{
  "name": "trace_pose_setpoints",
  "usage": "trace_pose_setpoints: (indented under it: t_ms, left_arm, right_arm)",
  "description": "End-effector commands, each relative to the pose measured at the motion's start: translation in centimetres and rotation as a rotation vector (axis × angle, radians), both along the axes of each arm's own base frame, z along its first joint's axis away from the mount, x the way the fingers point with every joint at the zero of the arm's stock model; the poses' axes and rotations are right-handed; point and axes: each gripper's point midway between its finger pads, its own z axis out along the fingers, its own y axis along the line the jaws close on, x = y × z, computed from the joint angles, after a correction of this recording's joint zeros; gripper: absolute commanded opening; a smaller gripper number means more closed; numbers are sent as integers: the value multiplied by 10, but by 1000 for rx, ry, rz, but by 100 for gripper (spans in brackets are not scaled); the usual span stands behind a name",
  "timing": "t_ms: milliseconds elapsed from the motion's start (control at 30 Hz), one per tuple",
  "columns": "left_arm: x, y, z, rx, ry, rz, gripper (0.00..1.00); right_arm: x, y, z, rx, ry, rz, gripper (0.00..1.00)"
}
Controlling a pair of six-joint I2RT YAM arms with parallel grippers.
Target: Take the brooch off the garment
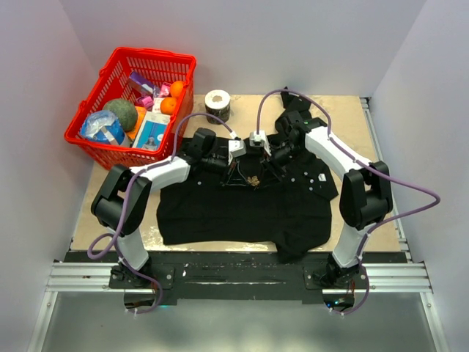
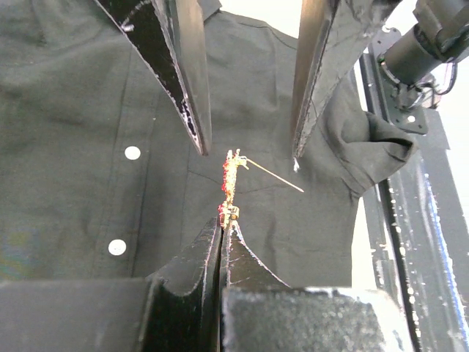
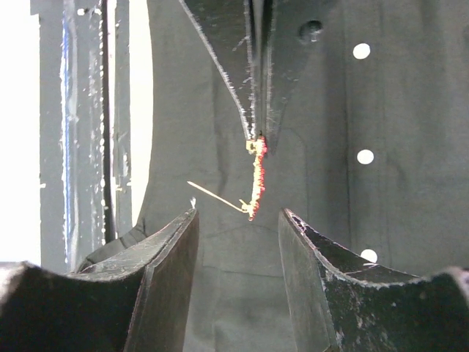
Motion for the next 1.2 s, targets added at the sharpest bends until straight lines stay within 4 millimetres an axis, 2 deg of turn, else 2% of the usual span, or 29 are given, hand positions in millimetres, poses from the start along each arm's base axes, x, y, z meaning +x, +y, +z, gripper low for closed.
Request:
trace_pose_setpoints:
  t_ms: [0,400,900,1167]
  left_arm:
    - [5,-7,21,-61,-13,-26,0]
    - [1,-6,24,-69,-3,-18,0]
    - [3,-8,23,-76,15,-13,0]
    - [6,-11,23,-85,37,-9,0]
  right_arm:
    - [-7,5,12,27,-18,49,50]
    - [11,16,13,44,0,-40,40]
    - [14,18,11,25,7,-55,40]
    - [30,20,15,9,-29,-132,36]
